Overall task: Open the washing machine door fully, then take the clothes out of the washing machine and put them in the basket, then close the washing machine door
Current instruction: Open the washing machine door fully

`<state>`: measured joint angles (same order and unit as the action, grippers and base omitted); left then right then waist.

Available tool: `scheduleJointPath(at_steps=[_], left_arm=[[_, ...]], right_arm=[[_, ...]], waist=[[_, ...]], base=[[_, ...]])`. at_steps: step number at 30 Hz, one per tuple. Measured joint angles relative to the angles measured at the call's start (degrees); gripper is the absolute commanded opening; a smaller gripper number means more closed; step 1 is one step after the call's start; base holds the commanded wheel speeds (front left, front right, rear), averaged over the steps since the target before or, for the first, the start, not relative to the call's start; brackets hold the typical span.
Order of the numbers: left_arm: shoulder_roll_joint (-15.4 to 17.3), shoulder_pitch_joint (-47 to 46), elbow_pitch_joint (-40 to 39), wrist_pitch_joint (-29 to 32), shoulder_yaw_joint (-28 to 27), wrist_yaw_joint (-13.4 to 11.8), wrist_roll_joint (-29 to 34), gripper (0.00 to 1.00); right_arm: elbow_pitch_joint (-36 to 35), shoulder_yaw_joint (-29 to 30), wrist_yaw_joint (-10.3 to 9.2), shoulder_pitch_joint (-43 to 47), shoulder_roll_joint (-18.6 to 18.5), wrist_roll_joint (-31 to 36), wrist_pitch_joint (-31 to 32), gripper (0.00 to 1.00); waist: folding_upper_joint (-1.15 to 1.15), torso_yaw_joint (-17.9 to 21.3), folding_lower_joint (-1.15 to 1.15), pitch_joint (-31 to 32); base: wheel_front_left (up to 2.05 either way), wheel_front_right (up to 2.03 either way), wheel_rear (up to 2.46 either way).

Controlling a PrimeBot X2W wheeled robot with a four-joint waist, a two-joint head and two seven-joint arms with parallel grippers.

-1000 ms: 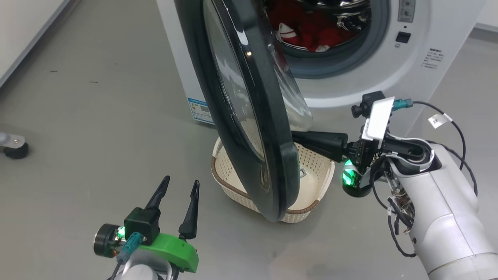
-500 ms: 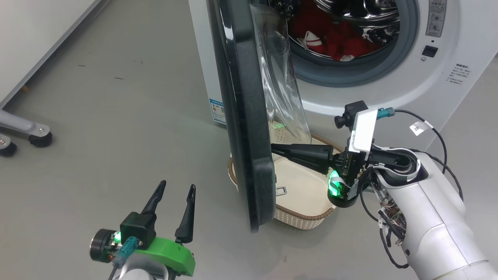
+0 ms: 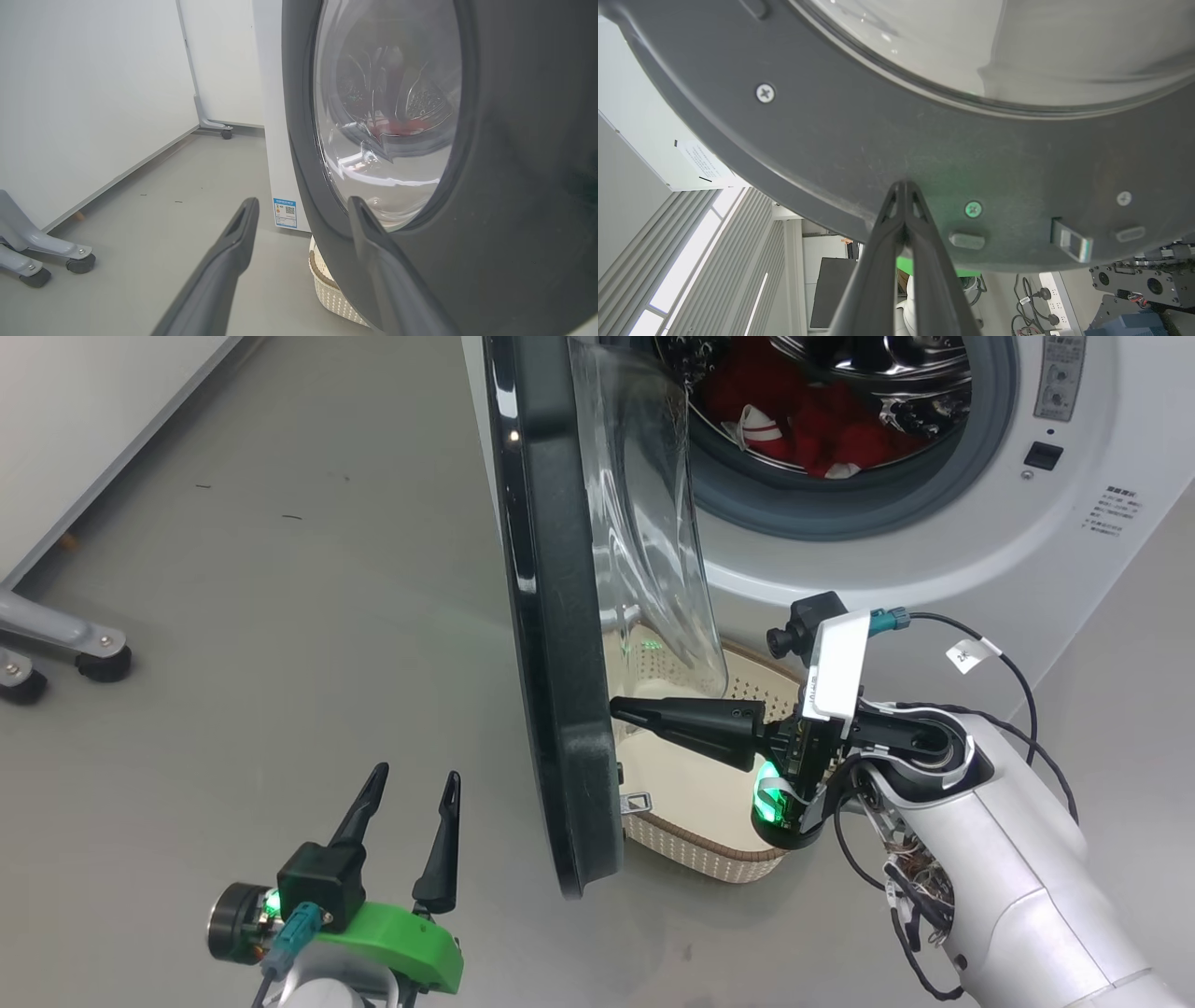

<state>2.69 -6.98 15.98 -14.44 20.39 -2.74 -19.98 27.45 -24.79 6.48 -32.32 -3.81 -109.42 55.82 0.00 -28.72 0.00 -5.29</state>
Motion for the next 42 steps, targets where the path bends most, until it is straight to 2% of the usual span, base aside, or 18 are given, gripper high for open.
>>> scheduleJointPath(at_steps=[10, 19, 20, 21, 22, 23, 29, 35, 42], left_arm=[[-0.02, 0.02, -0.69, 0.00, -0.82, -0.07, -0.01, 1.00], [-0.03, 0.15, -0.71, 0.00, -1.18, -0.25, -0.02, 1.00], [-0.03, 0.24, -0.76, 0.00, -1.27, -0.25, -0.02, 1.00], [-0.02, 0.29, -0.74, 0.00, -1.27, -0.26, -0.02, 1.00], [-0.03, 0.30, -0.73, 0.00, -1.23, -0.26, -0.02, 1.00], [-0.03, 0.32, -0.73, 0.00, -1.21, -0.26, -0.02, 1.00], [-0.02, 0.88, -0.75, 0.00, -1.65, -0.49, -0.02, 1.00], [-0.04, 1.13, -0.48, 0.00, -1.46, -0.49, -0.02, 1.00], [-0.04, 1.16, -0.27, 0.00, -1.56, -0.49, -0.03, 1.00]], right_arm=[[-2.05, 0.75, 0.02, 2.32, 0.18, -3.94, -4.33, 0.00], [-5.01, 6.11, 0.46, 6.30, 0.29, -6.11, -10.00, 0.00], [-5.55, 6.62, 0.46, 6.76, 0.27, -5.57, -10.83, 0.07], [-6.26, 7.37, 0.46, 7.21, 0.33, -4.80, -11.66, 0.49], [-7.04, 8.28, 0.46, 7.62, 0.35, -4.08, -12.59, 0.86], [-7.93, 9.27, 0.46, 8.15, 0.35, -3.31, -13.68, 1.00], [-11.92, 13.01, 0.47, 11.68, 0.09, 2.20, -19.72, 1.00], [-16.26, 17.08, 0.47, 16.39, -1.75, 9.58, -27.40, 1.00], [-20.69, 19.18, 0.47, 21.11, -6.09, 25.01, -38.91, 1.00]], waist=[[0.00, 1.00, 0.00, -0.51], [0.00, 2.36, 0.00, -0.13], [0.00, 2.49, 0.00, -0.11], [0.00, 2.66, 0.00, -0.09], [0.00, 2.80, 0.00, -0.07], [0.00, 2.92, 0.00, -0.05], [0.00, 3.97, 0.00, 0.14], [0.00, 4.60, 0.00, 0.41], [0.00, 4.97, 0.00, 0.64]], base=[[0.00, 0.00, 0.00], [0.00, 0.00, 0.00], [0.00, 0.00, 0.00], [0.00, 0.00, 0.00], [0.00, 0.00, 0.00], [0.00, 0.00, 0.00], [0.00, 0.00, 0.00], [0.00, 0.00, 0.00], [0.00, 0.00, 0.00]])
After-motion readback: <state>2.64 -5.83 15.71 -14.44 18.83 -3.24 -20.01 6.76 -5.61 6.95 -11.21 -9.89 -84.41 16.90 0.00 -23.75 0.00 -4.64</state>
